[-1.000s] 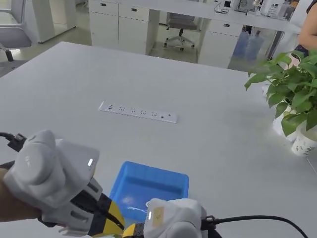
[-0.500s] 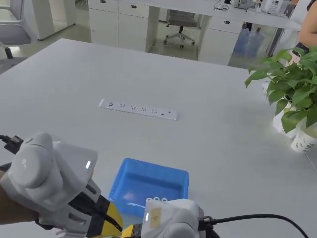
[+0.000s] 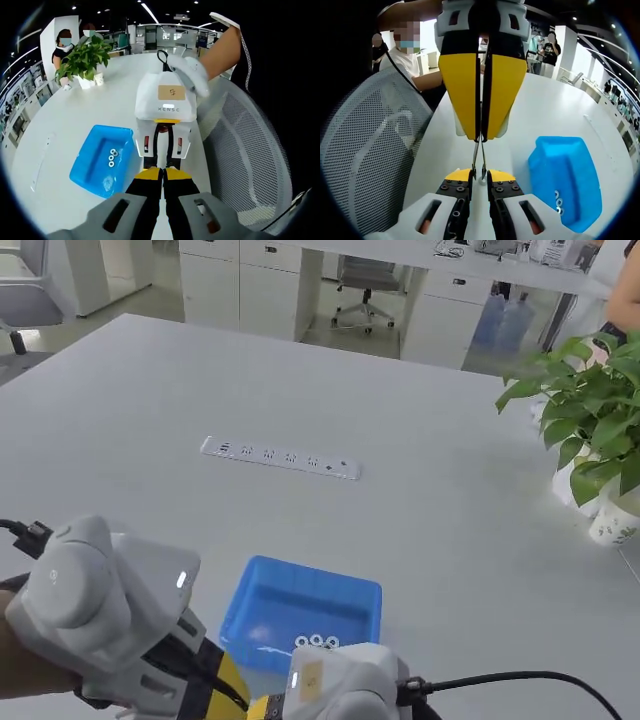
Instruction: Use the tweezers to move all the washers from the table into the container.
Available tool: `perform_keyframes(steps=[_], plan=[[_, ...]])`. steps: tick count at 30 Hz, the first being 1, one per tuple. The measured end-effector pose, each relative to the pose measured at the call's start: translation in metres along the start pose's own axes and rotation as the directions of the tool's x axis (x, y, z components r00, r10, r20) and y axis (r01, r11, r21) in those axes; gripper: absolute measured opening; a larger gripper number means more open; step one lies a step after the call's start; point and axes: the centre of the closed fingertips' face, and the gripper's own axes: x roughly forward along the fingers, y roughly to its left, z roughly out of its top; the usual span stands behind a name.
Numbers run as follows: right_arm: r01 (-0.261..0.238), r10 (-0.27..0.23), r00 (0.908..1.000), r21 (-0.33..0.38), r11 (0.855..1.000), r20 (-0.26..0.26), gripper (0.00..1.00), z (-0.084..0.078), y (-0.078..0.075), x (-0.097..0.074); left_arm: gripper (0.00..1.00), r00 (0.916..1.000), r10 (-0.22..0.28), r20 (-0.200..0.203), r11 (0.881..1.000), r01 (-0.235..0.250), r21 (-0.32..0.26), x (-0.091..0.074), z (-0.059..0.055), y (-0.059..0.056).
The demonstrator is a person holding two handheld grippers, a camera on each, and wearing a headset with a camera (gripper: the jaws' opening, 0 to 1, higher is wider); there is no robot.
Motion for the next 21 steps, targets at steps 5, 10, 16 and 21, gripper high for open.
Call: perform_keyframes(steps=[5, 10, 16, 21], plan=[[0.001, -0.001, 1.0, 0.004, 1.0, -0.001, 0.13, -0.0014, -0.0023, 0.0002, 0.04, 1.0, 0.001, -0.001, 1.0, -0.001, 0.0, 0.0011, 0.0, 0.0021], [-0.003, 0.003, 1.0, 0.006, 1.0, -0.005, 0.13, -0.0038, -0.0021, 0.0015, 0.04, 1.0, -0.003, -0.006, 1.0, 0.003, 0.0, 0.0043, -0.001, 0.0025], [-0.004, 0.004, 1.0, 0.007, 1.0, -0.006, 0.13, -0.0045, -0.0015, 0.0019, 0.04, 0.9999, -0.005, -0.012, 1.0, 0.005, 0.002, 0.0065, -0.0027, 0.0034], [-0.005, 0.005, 1.0, 0.009, 1.0, -0.003, 0.13, -0.0039, -0.0011, 0.0015, 0.04, 1.0, -0.004, -0.009, 1.0, 0.004, 0.004, 0.0068, -0.0025, 0.0037]])
